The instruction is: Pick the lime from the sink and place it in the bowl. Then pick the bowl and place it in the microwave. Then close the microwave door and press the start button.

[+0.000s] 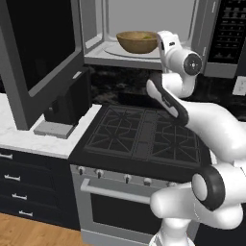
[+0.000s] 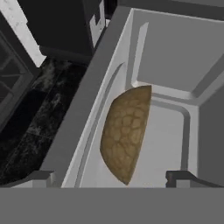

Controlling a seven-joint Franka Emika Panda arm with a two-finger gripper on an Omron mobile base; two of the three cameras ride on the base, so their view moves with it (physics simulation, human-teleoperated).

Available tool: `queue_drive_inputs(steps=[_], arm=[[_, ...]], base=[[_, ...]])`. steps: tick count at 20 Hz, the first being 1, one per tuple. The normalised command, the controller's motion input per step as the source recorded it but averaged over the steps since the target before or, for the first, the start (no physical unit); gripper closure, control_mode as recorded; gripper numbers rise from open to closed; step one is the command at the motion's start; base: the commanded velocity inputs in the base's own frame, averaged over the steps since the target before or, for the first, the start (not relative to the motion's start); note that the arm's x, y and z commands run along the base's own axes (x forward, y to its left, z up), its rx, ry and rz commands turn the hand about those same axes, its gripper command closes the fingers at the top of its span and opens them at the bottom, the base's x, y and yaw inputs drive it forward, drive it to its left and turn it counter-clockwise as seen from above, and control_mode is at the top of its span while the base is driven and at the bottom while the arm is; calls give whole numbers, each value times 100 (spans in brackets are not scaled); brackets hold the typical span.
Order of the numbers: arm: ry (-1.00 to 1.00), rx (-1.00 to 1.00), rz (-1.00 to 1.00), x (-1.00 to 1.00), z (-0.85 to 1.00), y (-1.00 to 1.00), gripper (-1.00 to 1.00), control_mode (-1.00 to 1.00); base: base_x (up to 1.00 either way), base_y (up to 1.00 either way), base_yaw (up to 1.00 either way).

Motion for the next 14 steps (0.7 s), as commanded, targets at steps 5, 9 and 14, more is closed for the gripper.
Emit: queue_drive_inputs(steps=[5, 9, 14], arm=[[4, 7, 0, -100, 35, 3, -100, -100], [0, 2, 0, -100, 11, 3, -100, -100], [5, 4, 0, -100, 6, 6, -100, -100]], base=[[0, 0, 0], [0, 0, 0], [0, 0, 0]])
